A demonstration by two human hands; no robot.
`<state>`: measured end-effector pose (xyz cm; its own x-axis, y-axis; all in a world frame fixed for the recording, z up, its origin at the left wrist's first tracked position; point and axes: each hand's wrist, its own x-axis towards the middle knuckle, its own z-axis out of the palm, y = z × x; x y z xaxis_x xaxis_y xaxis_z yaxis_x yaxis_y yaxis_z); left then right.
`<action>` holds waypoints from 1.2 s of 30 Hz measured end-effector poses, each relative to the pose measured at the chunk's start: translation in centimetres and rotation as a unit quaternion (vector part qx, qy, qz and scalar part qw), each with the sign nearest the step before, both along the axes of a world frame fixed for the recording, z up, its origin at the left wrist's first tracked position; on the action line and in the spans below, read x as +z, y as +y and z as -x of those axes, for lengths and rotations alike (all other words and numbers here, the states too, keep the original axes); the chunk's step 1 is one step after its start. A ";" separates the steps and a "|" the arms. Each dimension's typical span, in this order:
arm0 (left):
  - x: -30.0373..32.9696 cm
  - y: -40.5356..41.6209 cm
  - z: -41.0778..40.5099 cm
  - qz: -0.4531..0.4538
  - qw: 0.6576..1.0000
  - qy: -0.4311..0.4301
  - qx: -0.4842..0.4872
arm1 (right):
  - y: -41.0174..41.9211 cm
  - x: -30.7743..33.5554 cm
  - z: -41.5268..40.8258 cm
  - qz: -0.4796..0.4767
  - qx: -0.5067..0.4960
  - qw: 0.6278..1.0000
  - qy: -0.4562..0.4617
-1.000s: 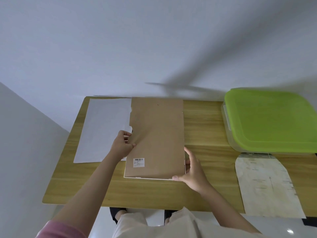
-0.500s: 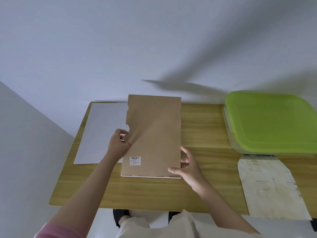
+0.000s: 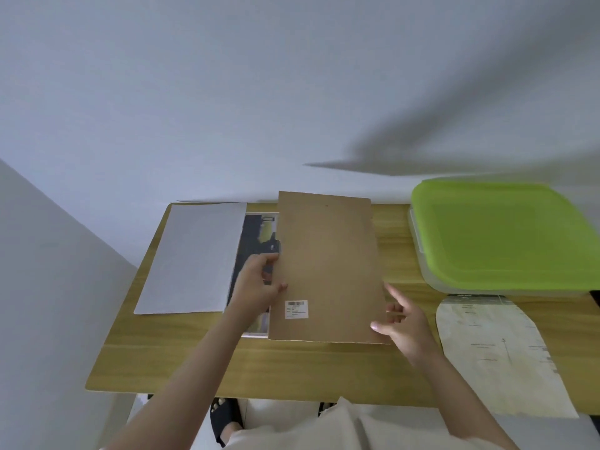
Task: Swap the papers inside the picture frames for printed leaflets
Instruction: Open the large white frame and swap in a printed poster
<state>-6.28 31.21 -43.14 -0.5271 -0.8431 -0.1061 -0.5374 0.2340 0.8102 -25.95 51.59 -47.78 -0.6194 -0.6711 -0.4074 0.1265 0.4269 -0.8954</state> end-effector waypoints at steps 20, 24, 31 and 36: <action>-4.8 8.0 7.1 -0.039 0.979 -0.136 -0.148 | 5.9 -2.4 4.4 -0.104 -0.006 0.983 0.154; -4.7 8.0 6.9 -0.039 0.971 -0.149 -0.181 | 5.7 -3.1 3.4 -0.126 0.019 0.973 0.191; -4.2 7.7 6.7 -0.009 0.957 -0.190 -0.218 | 5.2 -3.6 2.9 -0.157 0.024 0.960 0.229; -4.6 7.2 6.4 0.007 0.952 -0.214 -0.221 | 5.2 -3.8 2.6 -0.176 0.031 0.951 0.253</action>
<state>-12.63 38.45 -47.77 -0.7411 -0.5527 -0.3812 -0.6644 0.5221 0.5347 -28.58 56.77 -51.59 -0.7588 -0.5906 -0.2746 -0.3175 0.7035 -0.6358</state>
